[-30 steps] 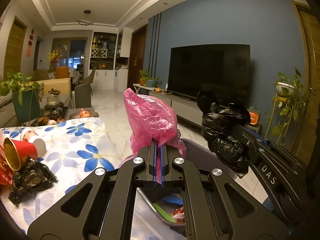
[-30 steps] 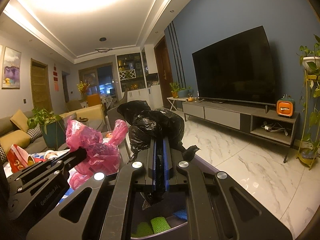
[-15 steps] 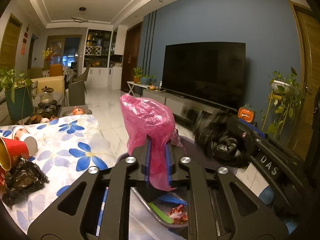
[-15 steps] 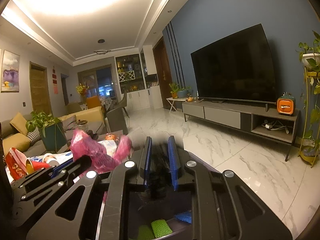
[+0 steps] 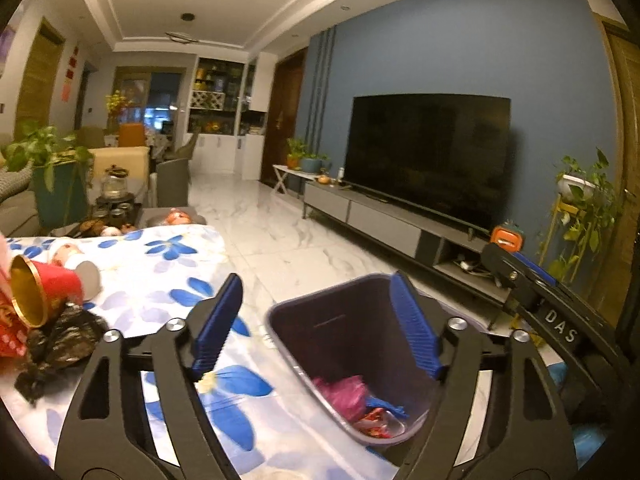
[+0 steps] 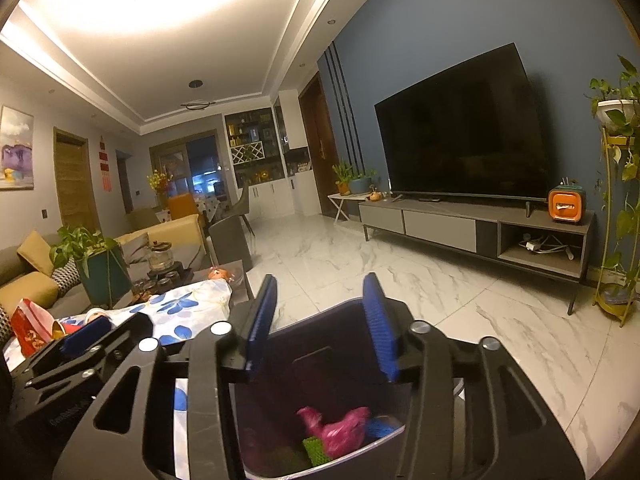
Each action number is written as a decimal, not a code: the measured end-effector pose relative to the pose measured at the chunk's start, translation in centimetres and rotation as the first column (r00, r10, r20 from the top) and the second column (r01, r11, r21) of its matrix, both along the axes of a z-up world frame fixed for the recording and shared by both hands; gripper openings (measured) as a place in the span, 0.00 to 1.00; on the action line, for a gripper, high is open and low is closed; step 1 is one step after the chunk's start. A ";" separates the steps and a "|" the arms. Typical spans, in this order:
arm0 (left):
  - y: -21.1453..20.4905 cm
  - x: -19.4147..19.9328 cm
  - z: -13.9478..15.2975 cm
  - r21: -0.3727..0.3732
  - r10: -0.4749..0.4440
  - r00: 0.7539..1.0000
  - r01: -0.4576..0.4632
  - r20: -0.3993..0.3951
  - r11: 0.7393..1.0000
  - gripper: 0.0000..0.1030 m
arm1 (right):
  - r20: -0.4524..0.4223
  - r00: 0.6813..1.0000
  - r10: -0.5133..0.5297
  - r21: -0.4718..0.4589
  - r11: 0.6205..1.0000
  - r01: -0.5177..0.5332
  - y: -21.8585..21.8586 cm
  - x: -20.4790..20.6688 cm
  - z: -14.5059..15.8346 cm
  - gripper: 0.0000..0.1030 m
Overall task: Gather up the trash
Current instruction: 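Move both open tools back to the table toward the red snack bag, then grasp the red-white snack bag with the left tool while the right tool grasps the gold-rimmed cup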
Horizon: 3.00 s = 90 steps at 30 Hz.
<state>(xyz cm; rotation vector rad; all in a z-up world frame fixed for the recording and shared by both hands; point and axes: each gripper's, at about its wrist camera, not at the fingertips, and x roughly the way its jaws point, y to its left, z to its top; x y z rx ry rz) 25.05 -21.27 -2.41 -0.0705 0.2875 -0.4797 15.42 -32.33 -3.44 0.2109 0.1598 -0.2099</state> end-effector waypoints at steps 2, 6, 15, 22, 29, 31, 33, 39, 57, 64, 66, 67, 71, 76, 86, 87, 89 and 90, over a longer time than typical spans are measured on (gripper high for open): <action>0.8 -0.4 0.1 0.002 0.026 1.000 -0.026 0.004 1.000 0.79 | -0.001 1.000 0.000 -0.004 1.000 0.000 0.5 -0.1 0.0 0.54; 2.7 -1.5 0.3 0.008 0.084 0.996 -0.084 0.016 0.996 0.86 | -0.011 1.000 0.001 -0.001 1.000 -0.001 1.2 -0.5 -0.2 0.65; 8.3 -3.3 -0.1 0.016 0.226 0.974 -0.226 0.011 0.974 0.91 | -0.021 0.999 0.030 -0.022 0.999 -0.030 3.7 -1.1 -0.2 0.72; 14.0 -4.2 -0.7 0.010 0.351 0.936 -0.351 -0.030 0.936 0.92 | -0.030 0.995 0.091 -0.028 0.995 -0.092 6.9 -1.0 -0.7 0.72; 18.3 -5.4 -1.1 0.016 0.434 0.900 -0.434 -0.042 0.901 0.91 | -0.044 0.986 0.163 -0.021 0.986 -0.164 10.3 -0.3 -1.1 0.72; 19.5 -5.8 -1.1 0.014 0.458 0.888 -0.458 -0.039 0.889 0.91 | -0.048 0.982 0.184 -0.018 0.982 -0.186 11.4 -0.1 -1.2 0.72; 20.4 -6.1 -1.1 0.011 0.476 0.878 -0.476 -0.038 0.879 0.91 | -0.050 0.978 0.203 -0.018 0.979 -0.204 12.5 -0.1 -1.3 0.72; 23.9 -7.0 -1.6 0.029 0.550 0.835 -0.550 -0.023 0.835 0.91 | -0.053 0.963 0.264 -0.020 0.964 -0.266 15.9 0.6 -1.3 0.72; 31.1 -6.8 -1.7 -0.020 0.610 0.791 -0.611 -0.050 0.791 0.91 | -0.115 0.909 0.401 -0.064 0.910 -0.409 26.1 6.3 -2.8 0.72; 29.9 -3.0 0.3 -0.018 0.557 0.830 -0.558 -0.020 0.830 0.84 | -0.126 0.912 0.391 -0.061 0.914 -0.401 26.7 7.8 -3.2 0.71; 29.3 -1.4 0.3 0.004 0.531 0.847 -0.531 -0.023 0.847 0.74 | -0.136 0.911 0.389 -0.068 0.914 -0.401 26.9 8.2 -3.3 0.69; 29.1 -0.8 0.3 0.012 0.520 0.854 -0.520 -0.029 0.854 0.71 | -0.141 0.910 0.389 -0.071 0.913 -0.401 26.9 8.4 -3.4 0.68; 28.9 1.6 -0.3 0.036 0.488 0.869 -0.487 -0.081 0.873 0.49 | -0.156 0.906 0.393 -0.074 0.910 -0.407 27.2 9.3 -3.7 0.67; 29.0 2.3 -0.9 0.034 0.462 0.879 -0.461 -0.116 0.887 0.25 | -0.186 0.893 0.409 -0.063 0.902 -0.427 27.8 10.7 -4.1 0.62; 29.8 0.8 -0.3 -0.026 0.456 0.884 -0.460 -0.103 0.887 0.01 | -0.258 0.872 0.416 -0.061 0.894 -0.444 29.0 13.7 -4.8 0.37; 30.0 0.5 -0.2 -0.037 0.455 0.885 -0.460 -0.102 0.887 0.01 | -0.263 0.870 0.417 -0.064 0.892 -0.447 29.1 13.8 -4.9 0.34; 30.4 -0.4 0.3 -0.068 0.456 0.885 -0.463 -0.095 0.884 0.01 | -0.274 0.867 0.415 -0.070 0.891 -0.449 29.2 13.9 -5.0 0.27; 30.7 -0.9 0.6 -0.081 0.457 0.885 -0.464 -0.089 0.882 0.01 | -0.278 0.866 0.415 -0.071 0.891 -0.449 29.2 14.0 -5.1 0.21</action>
